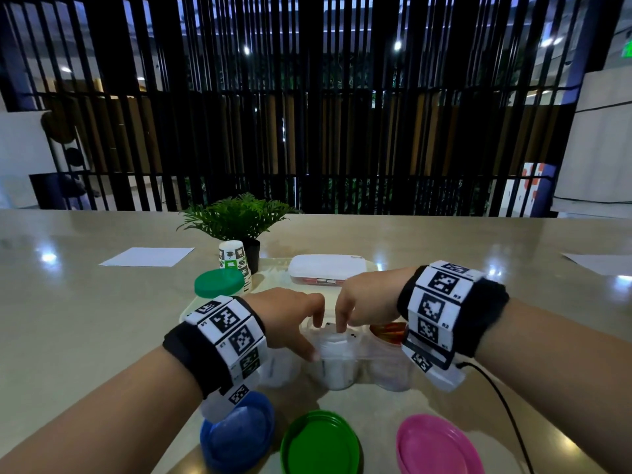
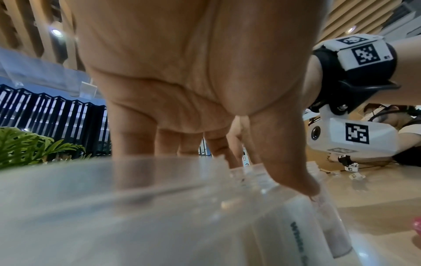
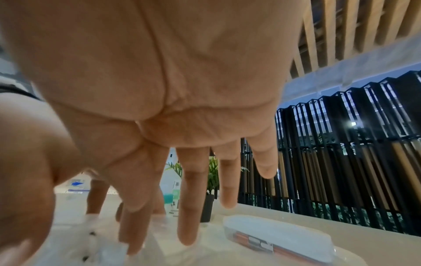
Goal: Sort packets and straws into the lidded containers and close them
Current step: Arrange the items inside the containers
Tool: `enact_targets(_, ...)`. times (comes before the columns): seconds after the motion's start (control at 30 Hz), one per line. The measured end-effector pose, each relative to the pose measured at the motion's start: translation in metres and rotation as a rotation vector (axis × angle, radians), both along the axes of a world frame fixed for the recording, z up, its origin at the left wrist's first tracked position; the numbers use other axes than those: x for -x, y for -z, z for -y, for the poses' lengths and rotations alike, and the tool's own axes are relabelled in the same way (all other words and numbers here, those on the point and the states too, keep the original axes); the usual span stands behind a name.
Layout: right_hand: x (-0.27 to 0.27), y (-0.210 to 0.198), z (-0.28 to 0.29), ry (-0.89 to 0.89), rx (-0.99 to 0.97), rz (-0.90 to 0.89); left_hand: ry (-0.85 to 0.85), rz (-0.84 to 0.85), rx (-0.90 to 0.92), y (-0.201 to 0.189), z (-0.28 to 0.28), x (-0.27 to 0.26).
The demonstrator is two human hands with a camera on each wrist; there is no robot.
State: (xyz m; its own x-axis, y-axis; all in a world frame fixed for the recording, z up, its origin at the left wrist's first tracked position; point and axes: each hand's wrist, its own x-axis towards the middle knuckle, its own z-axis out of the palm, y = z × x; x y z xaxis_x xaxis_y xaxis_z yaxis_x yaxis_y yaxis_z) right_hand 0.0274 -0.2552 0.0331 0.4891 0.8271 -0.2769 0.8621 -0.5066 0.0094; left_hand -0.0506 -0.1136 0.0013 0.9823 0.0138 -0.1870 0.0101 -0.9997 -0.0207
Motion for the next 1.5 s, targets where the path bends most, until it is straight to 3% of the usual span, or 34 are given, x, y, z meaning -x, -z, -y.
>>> enact_targets(0.17,0.007,0.01,-0.006,-0.016,0.198,0.066,0.039,-0.009,-0.003,0.001,-0.001,0.003)
enact_targets(0.43,0.004,0.001,-0.006,-0.001,0.103,0.07,0.007,0.035,0.042,0.004,-0.005,0.005)
enact_targets(0.63,0.004,0.016,-0.008,-0.002,0.202,0.079,0.045,0.03,0.132,0.0,-0.008,0.007)
enact_targets(0.73,0.005,0.009,0.0,0.005,0.12,0.025,0.105,0.035,0.172,-0.004,-0.01,0.009)
enact_targets(0.9,0.004,-0.007,0.012,0.009,-0.187,-0.057,0.172,-0.021,0.14,-0.008,-0.01,0.008)
enact_targets(0.97,0.008,-0.008,0.014,0.014,-0.21,-0.106,0.181,-0.031,0.128,-0.007,-0.01,0.006)
enact_targets(1.33,0.018,0.008,0.005,-0.018,0.052,-0.122,0.151,-0.008,0.083,0.004,-0.013,-0.006)
enact_targets(1.5,0.022,0.015,0.0,0.004,0.169,-0.039,0.167,0.015,0.055,0.005,-0.011,-0.007)
